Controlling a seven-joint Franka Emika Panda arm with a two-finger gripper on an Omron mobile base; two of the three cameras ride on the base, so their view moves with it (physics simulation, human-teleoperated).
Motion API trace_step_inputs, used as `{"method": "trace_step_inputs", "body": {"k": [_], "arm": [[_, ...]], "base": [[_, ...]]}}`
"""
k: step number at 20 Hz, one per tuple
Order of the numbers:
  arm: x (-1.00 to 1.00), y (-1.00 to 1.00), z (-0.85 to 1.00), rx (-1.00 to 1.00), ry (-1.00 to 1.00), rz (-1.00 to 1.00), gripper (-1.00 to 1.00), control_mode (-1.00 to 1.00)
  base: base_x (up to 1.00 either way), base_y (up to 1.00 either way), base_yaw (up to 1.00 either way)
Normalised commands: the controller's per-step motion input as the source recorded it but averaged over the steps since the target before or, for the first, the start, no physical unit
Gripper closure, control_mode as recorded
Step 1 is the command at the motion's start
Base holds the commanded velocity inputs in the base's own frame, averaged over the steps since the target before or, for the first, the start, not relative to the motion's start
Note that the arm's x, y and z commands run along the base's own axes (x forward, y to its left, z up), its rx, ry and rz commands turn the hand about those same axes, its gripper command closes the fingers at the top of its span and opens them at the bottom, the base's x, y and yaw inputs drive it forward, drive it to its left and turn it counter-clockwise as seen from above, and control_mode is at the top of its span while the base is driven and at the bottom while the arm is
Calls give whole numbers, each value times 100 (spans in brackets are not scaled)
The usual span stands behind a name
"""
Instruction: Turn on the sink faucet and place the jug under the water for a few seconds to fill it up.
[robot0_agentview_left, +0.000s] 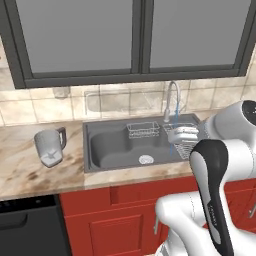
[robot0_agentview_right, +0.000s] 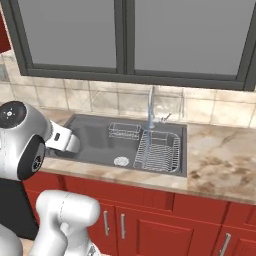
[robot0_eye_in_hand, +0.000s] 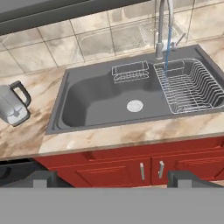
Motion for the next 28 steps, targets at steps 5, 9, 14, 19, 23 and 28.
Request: {"method": "trace_step_inputs", "body": {"k": [5, 9, 14, 19, 23, 28], "arm": [[0, 0, 0, 0, 0, 0, -100, 100], [0, 0, 0, 0, 0, 0, -100, 100], [0, 0, 0, 0, 0, 0, -100, 100], [0, 0, 0, 0, 0, 0, -100, 100], [0, 0, 0, 0, 0, 0, -100, 100], [0, 0, 0, 0, 0, 0, -100, 100]], "base": [[0, 37, 4], [0, 24, 0], [2, 20, -2], [8, 39, -6], [16, 38, -6], [20, 28, -3]]}}
